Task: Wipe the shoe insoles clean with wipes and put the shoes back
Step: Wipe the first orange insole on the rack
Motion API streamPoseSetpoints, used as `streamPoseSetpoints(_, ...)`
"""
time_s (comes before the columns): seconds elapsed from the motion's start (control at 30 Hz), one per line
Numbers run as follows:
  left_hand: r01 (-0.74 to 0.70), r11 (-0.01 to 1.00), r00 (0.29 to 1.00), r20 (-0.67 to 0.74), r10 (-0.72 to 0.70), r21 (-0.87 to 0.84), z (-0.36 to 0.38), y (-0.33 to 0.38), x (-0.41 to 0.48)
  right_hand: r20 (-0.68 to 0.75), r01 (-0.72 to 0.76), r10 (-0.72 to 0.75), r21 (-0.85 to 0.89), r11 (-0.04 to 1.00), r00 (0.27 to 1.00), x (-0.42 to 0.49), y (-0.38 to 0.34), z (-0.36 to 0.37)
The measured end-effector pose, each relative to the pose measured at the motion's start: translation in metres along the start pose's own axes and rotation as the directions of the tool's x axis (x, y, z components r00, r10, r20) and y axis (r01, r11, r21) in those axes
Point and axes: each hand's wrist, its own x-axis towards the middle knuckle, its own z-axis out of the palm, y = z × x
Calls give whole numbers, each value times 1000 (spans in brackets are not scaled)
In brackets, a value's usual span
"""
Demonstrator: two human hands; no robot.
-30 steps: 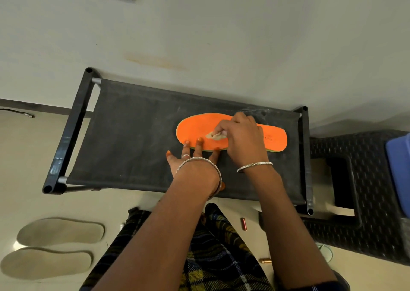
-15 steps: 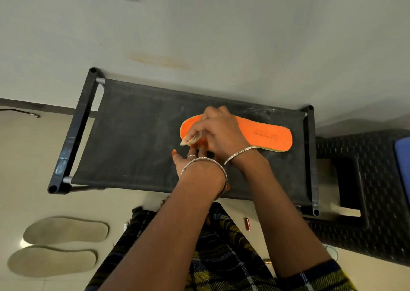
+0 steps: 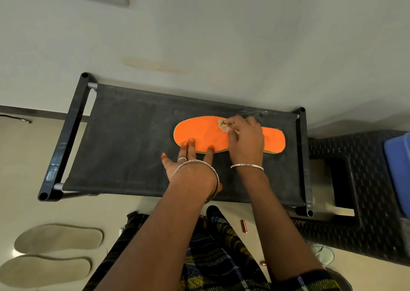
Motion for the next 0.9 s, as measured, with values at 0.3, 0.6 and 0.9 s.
streamPoseSetpoints(0.3,30,999,1000,8,-30,-33,-5,-5,-4,137,173,-166,-39,984,977,12,-12,5)
streamPoseSetpoints(0.6,33,998,999,9,-32,-51,-6,-9,-5,-60,-4,1,-54,999,998,2,2,8)
streamPoseSetpoints(0.9,46,998,999,18,-46,-40,-10,-7,-3,16,70,-69,-120,990,998,2,8,-2)
